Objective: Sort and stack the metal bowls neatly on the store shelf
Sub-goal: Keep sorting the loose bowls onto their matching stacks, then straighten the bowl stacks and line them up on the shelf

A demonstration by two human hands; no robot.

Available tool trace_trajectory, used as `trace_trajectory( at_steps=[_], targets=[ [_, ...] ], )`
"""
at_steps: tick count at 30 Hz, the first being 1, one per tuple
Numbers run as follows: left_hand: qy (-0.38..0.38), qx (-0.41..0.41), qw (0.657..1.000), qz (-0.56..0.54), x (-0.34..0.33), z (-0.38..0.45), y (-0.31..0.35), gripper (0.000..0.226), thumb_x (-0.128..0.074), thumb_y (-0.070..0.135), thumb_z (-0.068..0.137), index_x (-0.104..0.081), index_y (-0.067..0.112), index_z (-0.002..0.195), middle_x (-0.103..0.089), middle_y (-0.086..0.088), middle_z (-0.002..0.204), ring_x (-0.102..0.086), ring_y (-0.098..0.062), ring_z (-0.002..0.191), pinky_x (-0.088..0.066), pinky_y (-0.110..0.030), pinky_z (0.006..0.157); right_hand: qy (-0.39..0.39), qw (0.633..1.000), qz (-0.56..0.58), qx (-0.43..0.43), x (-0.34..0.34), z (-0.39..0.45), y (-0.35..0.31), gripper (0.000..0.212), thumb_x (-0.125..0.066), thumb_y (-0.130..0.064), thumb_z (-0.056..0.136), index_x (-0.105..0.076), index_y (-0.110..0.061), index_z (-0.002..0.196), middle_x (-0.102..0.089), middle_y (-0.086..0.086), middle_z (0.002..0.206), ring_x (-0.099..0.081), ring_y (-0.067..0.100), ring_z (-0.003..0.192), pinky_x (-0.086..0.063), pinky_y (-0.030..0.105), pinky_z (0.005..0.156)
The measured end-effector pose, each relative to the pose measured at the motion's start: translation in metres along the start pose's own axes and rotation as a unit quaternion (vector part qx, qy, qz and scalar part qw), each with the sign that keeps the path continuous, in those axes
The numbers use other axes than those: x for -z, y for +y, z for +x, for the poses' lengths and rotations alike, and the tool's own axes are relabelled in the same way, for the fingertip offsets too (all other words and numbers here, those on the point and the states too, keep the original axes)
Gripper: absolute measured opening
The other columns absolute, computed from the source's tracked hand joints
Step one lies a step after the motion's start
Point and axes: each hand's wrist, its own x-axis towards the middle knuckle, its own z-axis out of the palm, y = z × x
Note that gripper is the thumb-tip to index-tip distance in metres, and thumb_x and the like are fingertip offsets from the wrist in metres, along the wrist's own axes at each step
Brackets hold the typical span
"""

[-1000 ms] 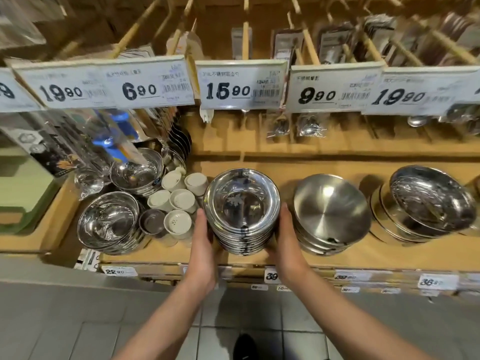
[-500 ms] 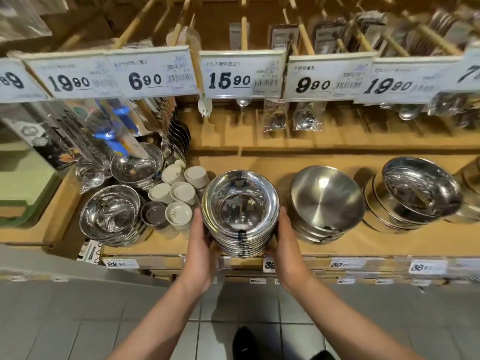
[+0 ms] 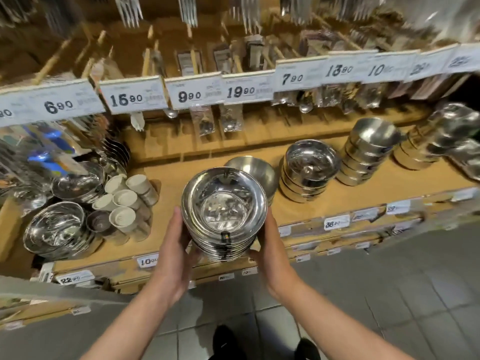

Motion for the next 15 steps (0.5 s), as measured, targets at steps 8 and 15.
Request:
trace_trajectory(
  at_steps=[8, 15],
  targets=[
    [-0.027, -0.016, 0.999, 0.015, -0.100, -0.022, -0.029, 0.051, -0.049, 0.075, 0.088, -0.063, 0.046, 0.127, -0.070, 0.010, 0.127, -0.057, -0.020, 0.122, -0.057, -0.043, 0.080, 0.003, 0.999, -0.001, 0.032, 0.095, -0.034, -0.037, 0.034, -0.027, -0.060, 0.104, -0.057, -0.069, 0.117, -0.060, -0.043, 0.119, -0.052, -0.025, 0.110, -0.037, 0.046, 0.112],
    [-0.019, -0.013, 1.000, 0.017, -0.177, -0.043, -0.056, 0.053, -0.050, 0.079, 0.085, -0.067, 0.046, 0.122, -0.074, 0.009, 0.119, -0.063, -0.017, 0.116, -0.056, -0.041, 0.079, 0.001, 1.000, 0.017, 0.011, 0.173, -0.051, -0.062, 0.032, -0.033, -0.060, 0.103, -0.063, -0.070, 0.104, -0.065, -0.043, 0.109, -0.058, -0.025, 0.098, -0.045, 0.035, 0.097]
  ],
)
